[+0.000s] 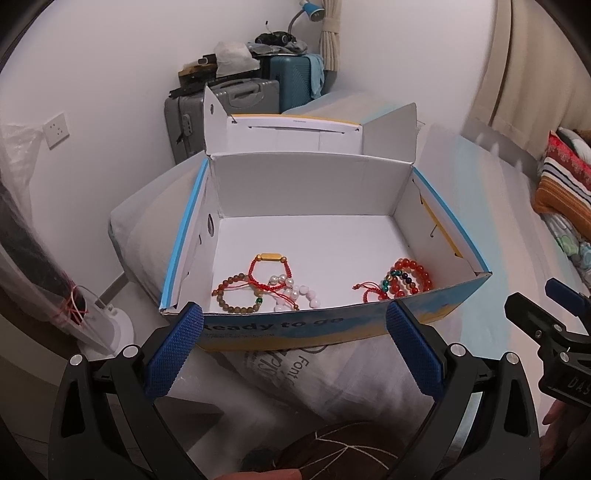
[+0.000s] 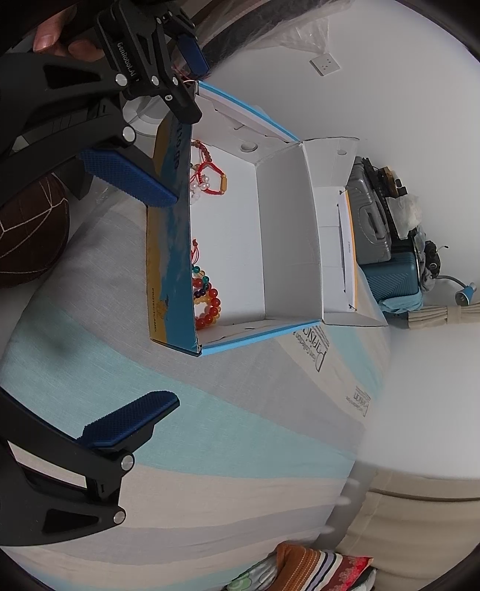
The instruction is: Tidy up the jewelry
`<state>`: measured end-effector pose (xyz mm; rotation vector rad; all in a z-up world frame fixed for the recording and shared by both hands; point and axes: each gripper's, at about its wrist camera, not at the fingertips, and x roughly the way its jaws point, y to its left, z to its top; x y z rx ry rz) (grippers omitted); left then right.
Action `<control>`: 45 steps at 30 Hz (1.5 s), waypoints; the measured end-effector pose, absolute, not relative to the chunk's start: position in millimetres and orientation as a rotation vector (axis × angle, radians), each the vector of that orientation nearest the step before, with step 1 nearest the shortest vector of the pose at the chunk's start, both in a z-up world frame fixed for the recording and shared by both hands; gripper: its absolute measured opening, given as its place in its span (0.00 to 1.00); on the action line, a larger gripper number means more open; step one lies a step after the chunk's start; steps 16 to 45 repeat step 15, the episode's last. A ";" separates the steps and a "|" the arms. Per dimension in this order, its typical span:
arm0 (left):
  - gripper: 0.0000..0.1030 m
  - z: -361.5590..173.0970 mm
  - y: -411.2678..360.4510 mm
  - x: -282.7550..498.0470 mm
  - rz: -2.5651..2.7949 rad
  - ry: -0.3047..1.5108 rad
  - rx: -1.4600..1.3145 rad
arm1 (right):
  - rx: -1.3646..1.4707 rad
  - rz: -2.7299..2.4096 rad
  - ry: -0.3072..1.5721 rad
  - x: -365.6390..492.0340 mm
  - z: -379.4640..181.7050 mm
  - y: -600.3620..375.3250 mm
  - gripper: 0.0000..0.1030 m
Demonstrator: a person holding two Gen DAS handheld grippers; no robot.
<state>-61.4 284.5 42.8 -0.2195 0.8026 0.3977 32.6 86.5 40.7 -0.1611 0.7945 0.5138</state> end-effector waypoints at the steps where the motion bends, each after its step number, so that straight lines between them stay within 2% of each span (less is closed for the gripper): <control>1: 0.95 42.7 283.4 -61.5 0.398 0.802 -0.214 | -0.160 0.513 0.795 32.5 40.3 86.4 0.93; 45: 0.95 44.1 283.6 -62.2 0.408 0.795 -0.231 | -0.155 0.511 0.802 32.2 38.1 85.7 0.93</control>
